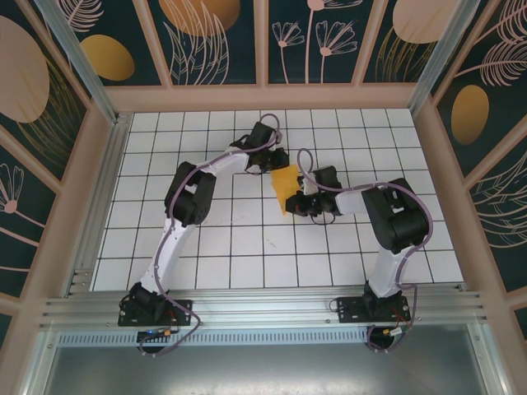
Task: Fold a paper plane with a square sheet of paper (pick it up from the middle)
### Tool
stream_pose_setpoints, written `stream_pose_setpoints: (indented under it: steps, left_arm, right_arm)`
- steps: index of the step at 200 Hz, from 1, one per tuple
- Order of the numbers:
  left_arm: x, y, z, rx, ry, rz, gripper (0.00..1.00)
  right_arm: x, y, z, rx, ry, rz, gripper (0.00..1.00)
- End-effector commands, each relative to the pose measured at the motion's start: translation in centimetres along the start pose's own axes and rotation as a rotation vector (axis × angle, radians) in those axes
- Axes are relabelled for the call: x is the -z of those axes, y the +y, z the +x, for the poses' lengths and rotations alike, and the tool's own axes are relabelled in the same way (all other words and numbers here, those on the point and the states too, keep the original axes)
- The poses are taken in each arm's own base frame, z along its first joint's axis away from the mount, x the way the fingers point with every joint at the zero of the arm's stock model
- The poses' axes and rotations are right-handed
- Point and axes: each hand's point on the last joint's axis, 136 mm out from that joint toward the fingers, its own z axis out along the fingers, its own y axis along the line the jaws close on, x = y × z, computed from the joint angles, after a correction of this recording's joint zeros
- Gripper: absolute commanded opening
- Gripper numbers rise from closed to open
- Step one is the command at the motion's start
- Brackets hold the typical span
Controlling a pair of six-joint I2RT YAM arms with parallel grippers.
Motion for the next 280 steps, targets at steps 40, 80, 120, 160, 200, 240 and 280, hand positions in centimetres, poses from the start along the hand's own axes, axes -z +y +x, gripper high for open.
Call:
stream_pose_setpoints:
  steps: [40, 80, 120, 160, 200, 240, 280]
  left_arm:
    - [-0.7, 7.3, -3.3, -0.045, -0.072, -0.253, 0.2]
    - [3.4, 1.8, -7.9, -0.108, -0.18, -0.17, 0.26]
    - [9.3, -4.2, -9.5, -0.125, -0.242, -0.032, 0.27]
    - [12.8, -5.7, -4.1, -0.073, -0.201, 0.118, 0.16]
    - [12.0, -5.7, 2.5, -0.034, -0.091, 0.153, 0.12]
    - [9.6, -4.8, 7.5, -0.027, 0.001, 0.074, 0.22]
    - [8.5, -3.8, 9.9, -0.054, 0.04, -0.053, 0.3]
  right_arm:
    - [0.2, -4.7, 8.4, -0.21, 0.254, 0.162, 0.0]
    - [0.5, -2.4, 4.9, -0.15, 0.172, 0.128, 0.04]
    - [2.3, 3.1, -1.9, -0.044, 0.021, 0.045, 0.1]
    - [5.1, 3.6, -5.4, -0.032, -0.127, 0.103, 0.24]
    - [5.8, -0.3, -5.3, -0.117, -0.153, 0.201, 0.32]
    - [5.5, -2.1, -5.3, -0.159, -0.171, 0.21, 0.42]
    - [5.2, -3.4, -6.1, -0.167, -0.173, 0.235, 0.39]
